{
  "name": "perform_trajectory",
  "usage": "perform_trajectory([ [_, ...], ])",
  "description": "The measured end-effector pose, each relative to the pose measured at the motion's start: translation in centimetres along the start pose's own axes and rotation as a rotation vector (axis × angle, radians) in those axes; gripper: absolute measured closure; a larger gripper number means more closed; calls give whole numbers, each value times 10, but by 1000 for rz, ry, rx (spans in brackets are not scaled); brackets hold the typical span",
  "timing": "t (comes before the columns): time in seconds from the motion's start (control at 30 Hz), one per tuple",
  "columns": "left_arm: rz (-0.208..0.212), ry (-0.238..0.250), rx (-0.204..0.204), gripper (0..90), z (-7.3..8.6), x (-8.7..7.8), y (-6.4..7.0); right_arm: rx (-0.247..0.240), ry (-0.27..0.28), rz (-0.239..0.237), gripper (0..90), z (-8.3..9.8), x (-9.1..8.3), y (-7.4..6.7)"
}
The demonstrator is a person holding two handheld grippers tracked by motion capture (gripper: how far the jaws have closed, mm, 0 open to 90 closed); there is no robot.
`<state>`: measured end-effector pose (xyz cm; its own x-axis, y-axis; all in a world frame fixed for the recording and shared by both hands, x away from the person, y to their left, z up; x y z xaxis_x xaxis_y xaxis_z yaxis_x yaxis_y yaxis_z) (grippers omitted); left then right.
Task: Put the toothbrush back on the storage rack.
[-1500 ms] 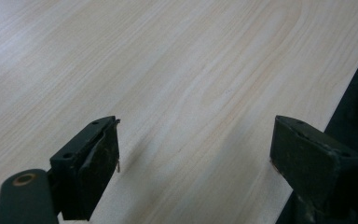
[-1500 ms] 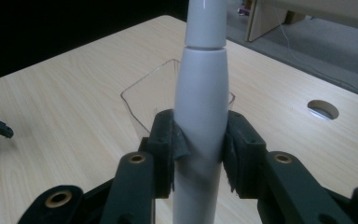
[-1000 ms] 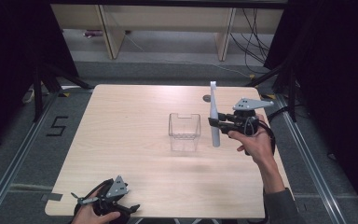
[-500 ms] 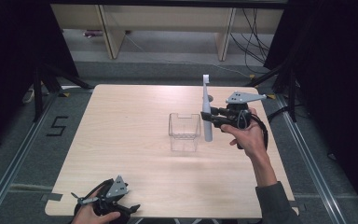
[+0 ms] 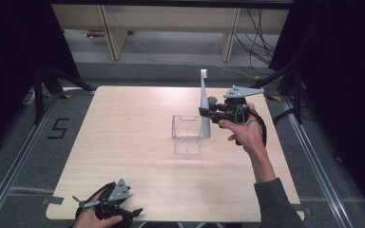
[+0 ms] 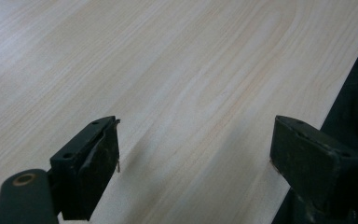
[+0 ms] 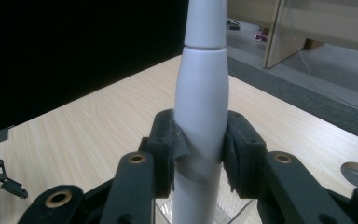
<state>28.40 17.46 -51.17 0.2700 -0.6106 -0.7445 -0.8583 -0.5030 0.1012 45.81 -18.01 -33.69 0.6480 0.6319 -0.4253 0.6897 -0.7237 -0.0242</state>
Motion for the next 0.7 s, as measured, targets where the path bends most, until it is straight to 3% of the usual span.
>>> perform_trajectory([
  [0.07, 2, -7, 20, 149, 0, -1, -1, 3, 3, -5, 667, -2, 3, 1],
  [0.13, 1, -2, 2, 150, 0, 0, 0, -2, 6, -3, 667, -4, 6, 2],
  [0.33, 7, -2, 15, 149, 0, -1, 0, 28, -8, -6, 667, -6, 14, 1],
  [0.37, 4, -5, 19, 149, 0, -1, 0, -2, 0, 1, 667, -7, 16, 3],
  [0.53, 4, -4, 14, 149, 0, 0, -1, 22, -8, -10, 667, -8, 25, 4],
  [0.7, 7, -5, 18, 149, 0, 0, 0, -9, -35, 0, 667, -6, 38, 5],
])
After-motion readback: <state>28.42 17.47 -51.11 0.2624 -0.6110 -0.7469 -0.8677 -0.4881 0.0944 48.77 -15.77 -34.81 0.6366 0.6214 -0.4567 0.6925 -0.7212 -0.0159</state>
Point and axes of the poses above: each handheld gripper's, and its own axes: x roughly forward along the jaws, z roughly out of its underside, y roughly to its right, the point moved 1 cm from there along x, roughly forward along the jaws, and after that the axes turned 9 degrees about z, right-handed, at the moved point
